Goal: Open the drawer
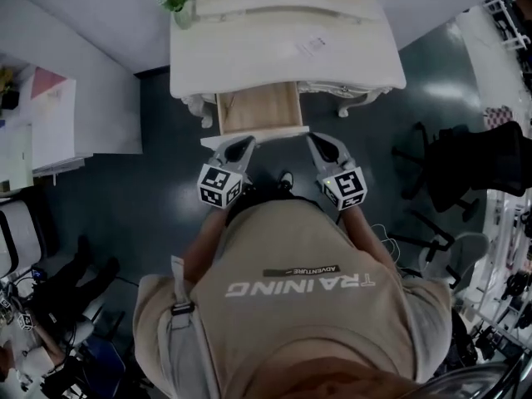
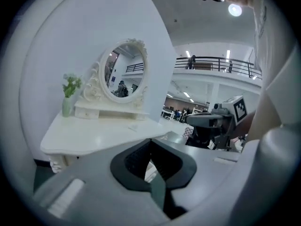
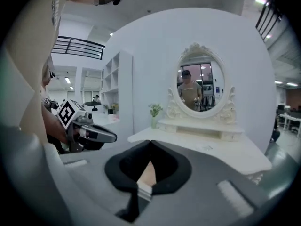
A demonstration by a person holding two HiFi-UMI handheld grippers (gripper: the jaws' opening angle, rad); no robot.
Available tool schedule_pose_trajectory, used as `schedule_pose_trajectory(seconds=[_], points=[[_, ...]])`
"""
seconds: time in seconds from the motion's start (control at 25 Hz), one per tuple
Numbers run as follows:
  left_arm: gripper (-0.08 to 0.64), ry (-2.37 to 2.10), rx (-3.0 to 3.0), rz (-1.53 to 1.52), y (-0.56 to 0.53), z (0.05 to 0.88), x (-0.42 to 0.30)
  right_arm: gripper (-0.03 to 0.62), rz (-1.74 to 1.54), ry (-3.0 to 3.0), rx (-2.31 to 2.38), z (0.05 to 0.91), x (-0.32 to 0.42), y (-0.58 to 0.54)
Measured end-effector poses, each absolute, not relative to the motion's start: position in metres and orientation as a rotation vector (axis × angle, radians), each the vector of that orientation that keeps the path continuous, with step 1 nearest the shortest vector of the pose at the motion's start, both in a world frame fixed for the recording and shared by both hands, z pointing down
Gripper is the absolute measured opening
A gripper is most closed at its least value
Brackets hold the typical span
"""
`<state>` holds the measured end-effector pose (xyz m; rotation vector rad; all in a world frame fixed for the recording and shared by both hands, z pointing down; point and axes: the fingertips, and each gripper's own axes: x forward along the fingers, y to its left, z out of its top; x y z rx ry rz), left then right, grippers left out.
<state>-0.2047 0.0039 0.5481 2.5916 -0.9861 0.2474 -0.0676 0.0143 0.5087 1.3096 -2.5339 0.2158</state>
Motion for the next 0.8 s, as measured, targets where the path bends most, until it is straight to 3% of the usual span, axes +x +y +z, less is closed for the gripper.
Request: schedule_pose_trajectory(seconds=[0.24, 0.8], points=[[0.008, -1.087, 2.605, 0.211, -0.02, 0.507, -0.192, 0.003, 0.133, -2.638, 1.359, 0.468, -0.043, -0.008], [0.008, -1.223, 2.683, 0.324, -0.009, 0.475, -0.182, 0.003, 0.172, -2.715, 1.171, 0.479, -0.037, -0.007]])
